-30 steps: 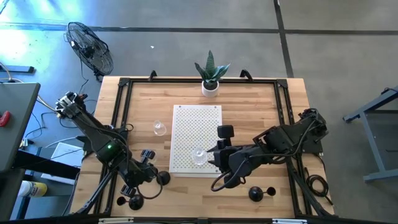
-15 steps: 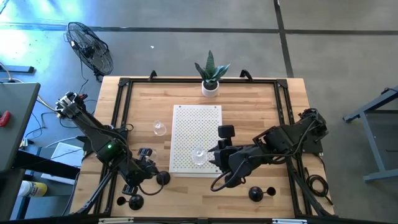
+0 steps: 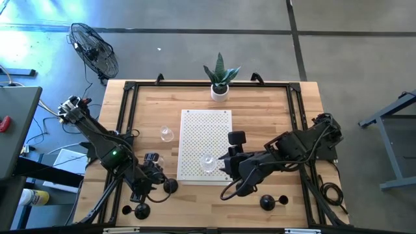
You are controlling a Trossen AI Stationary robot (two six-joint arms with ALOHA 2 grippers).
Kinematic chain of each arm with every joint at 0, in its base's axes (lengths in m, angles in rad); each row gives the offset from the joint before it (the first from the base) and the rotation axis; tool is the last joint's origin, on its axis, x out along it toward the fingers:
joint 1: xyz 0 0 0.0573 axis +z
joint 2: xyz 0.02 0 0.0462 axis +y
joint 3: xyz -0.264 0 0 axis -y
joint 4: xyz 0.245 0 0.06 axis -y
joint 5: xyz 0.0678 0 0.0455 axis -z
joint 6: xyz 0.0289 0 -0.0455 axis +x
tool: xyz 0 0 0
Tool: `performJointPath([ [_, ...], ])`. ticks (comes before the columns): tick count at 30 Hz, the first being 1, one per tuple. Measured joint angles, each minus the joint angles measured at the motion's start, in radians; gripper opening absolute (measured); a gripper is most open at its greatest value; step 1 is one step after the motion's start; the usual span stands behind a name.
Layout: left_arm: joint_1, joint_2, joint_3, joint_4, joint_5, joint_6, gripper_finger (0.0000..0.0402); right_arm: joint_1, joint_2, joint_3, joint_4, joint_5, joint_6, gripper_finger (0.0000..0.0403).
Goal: Pick & Place candle stick holders
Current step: Put the top black candle holder on the shelf
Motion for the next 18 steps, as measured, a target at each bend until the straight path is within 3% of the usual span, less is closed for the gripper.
performJointPath([
  [6, 0.0, 0.0, 0.0, 0.003, -0.056, 0.004, 0.0255, 0.002, 0.0, 0.0, 0.0, -0.023, 0.04, 0.0142],
  [18, 0.0, 0.0, 0.0, 0.064, -0.134, 0.111, 0.0257, 0.01, 0.0, 0.0, 0.0, -0.023, 0.085, 0.0142],
])
